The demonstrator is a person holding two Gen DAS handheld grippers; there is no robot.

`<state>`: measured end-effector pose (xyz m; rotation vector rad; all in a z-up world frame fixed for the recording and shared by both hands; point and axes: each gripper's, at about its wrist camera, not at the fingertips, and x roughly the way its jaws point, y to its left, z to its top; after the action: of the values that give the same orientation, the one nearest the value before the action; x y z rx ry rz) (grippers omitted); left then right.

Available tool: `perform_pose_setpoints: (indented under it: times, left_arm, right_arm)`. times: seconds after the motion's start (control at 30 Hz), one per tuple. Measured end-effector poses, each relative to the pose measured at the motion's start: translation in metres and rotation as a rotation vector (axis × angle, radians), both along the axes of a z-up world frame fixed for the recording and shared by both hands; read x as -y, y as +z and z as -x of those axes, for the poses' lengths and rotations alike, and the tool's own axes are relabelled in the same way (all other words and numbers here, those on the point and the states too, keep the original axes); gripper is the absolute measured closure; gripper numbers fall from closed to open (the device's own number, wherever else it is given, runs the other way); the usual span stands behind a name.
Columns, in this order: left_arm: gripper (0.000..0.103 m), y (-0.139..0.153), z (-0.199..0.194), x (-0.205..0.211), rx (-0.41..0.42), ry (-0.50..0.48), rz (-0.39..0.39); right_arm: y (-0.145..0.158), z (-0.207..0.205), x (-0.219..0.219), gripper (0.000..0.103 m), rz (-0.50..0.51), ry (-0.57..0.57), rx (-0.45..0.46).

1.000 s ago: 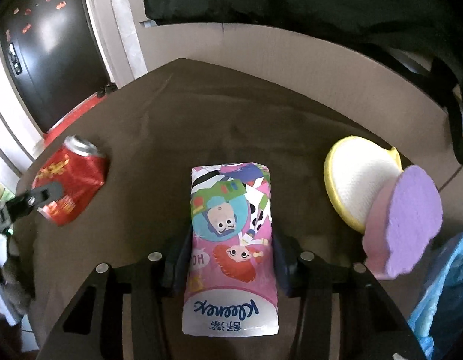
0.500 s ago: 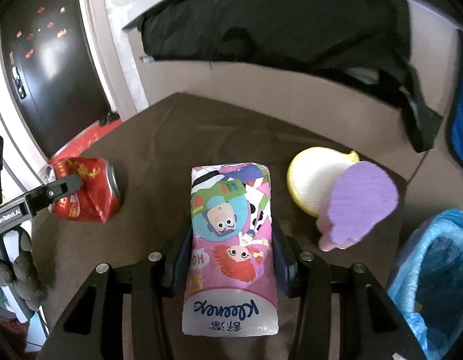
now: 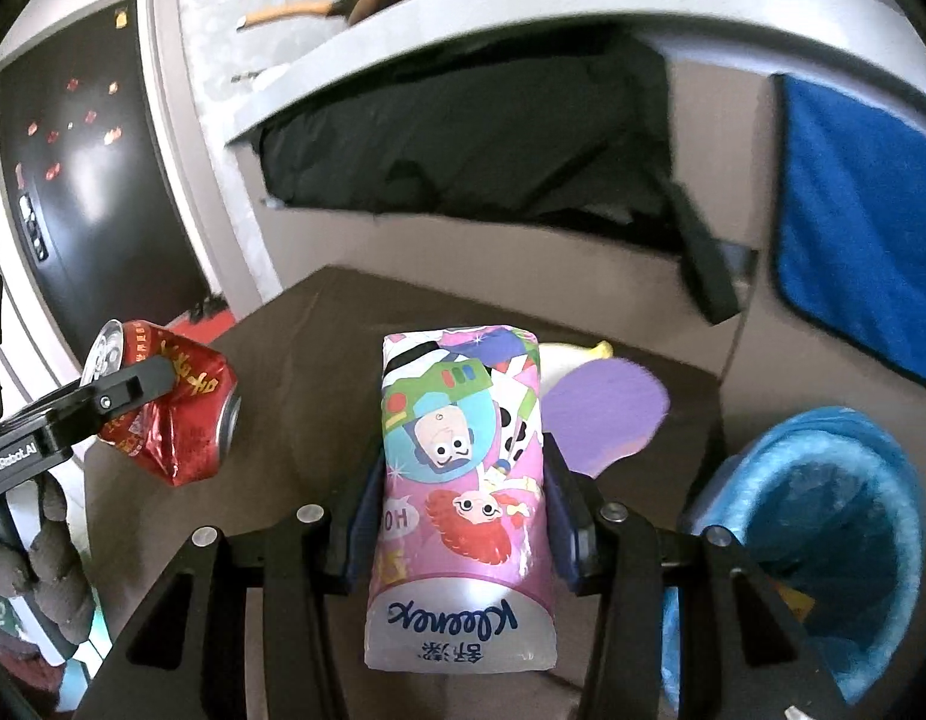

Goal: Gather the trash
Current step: 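Carry the red can and tissue pack with both tools over the bin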

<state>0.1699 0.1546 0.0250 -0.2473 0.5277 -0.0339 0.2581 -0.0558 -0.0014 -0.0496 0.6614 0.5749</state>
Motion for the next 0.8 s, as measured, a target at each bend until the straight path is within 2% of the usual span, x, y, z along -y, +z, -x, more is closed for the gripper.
perform_pose_setpoints:
  times: [0.2,0.4,0.57,0.8]
  left_arm:
    - [0.039,0.041,-0.014,0.064,0.090,-0.122,-0.033]
    - [0.039,0.064,-0.031,0.138,0.166,-0.228,-0.068]
    - [0.039,0.065,-0.045,0.189,0.178,-0.296,-0.078]
    - [0.039,0.050,-0.060,0.241,0.155,-0.368,-0.097]
  right_arm:
    - [0.035,0.011,0.056,0.059,-0.032,-0.094,0.097]
    - [0.066,0.023,0.123,0.059,-0.037,-0.219,0.191]
    - [0.083,0.032,0.177,0.059,-0.041,-0.320,0.238]
    - [0.076,0.032,0.228,0.059,-0.045,-0.413,0.240]
